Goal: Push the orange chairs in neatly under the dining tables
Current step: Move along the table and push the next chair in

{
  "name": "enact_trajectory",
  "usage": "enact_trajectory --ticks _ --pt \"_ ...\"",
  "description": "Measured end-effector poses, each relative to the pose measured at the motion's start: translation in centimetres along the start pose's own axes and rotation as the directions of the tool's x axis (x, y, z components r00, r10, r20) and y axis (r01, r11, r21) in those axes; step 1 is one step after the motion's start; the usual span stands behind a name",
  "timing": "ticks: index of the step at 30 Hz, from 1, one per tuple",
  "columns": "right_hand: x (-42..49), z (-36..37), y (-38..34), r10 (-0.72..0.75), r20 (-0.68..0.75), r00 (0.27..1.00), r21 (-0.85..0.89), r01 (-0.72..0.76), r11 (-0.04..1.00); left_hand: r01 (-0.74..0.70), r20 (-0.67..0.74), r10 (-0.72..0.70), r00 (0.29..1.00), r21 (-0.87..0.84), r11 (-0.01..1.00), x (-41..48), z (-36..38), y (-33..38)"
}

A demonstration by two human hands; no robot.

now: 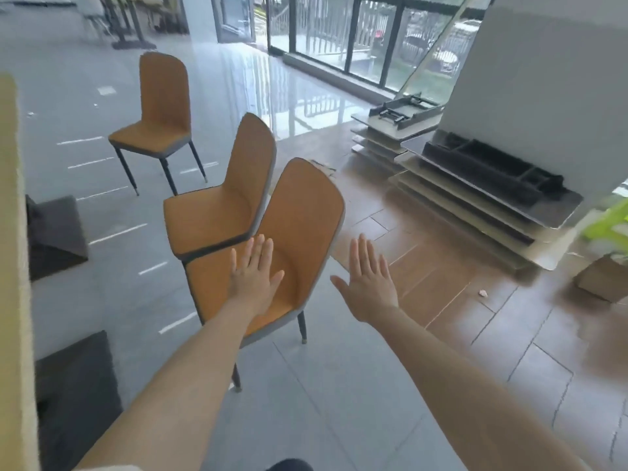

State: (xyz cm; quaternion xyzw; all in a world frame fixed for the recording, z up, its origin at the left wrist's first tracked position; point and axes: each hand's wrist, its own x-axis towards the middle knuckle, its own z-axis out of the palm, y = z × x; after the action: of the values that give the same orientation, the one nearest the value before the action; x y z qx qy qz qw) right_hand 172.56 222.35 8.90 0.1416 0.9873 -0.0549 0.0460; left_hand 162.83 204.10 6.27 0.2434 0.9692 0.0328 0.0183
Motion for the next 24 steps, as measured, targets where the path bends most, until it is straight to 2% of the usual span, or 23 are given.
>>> enact_trajectory --ticks 8,14,21,24 --pt "18.3 -2.6 7.2 -0.194 -0.028 0.981 -0.045 0.193 0.980 0.138 -0.032 -0.137 0.990 0.045 0.989 16.3 0.4 3.2" --pt "34.0 -4.2 8.2 -0.347 0.018 0.938 -0.081 0.347 0.934 0.253 -0.072 -0.251 0.965 0.013 0.967 29.3 1.2 3.1" --pt "47.5 -5.9 6.9 -0.573 0.068 0.817 -0.084 0.577 0.812 0.460 -0.061 -0.460 0.886 -0.010 0.888 37.9 0.4 1.6" --pt "51.8 -5.5 5.3 -0.679 0.100 0.727 -0.099 0.686 0.720 0.565 -0.031 -0.566 0.824 -0.021 0.825 39.7 0.8 1.1"
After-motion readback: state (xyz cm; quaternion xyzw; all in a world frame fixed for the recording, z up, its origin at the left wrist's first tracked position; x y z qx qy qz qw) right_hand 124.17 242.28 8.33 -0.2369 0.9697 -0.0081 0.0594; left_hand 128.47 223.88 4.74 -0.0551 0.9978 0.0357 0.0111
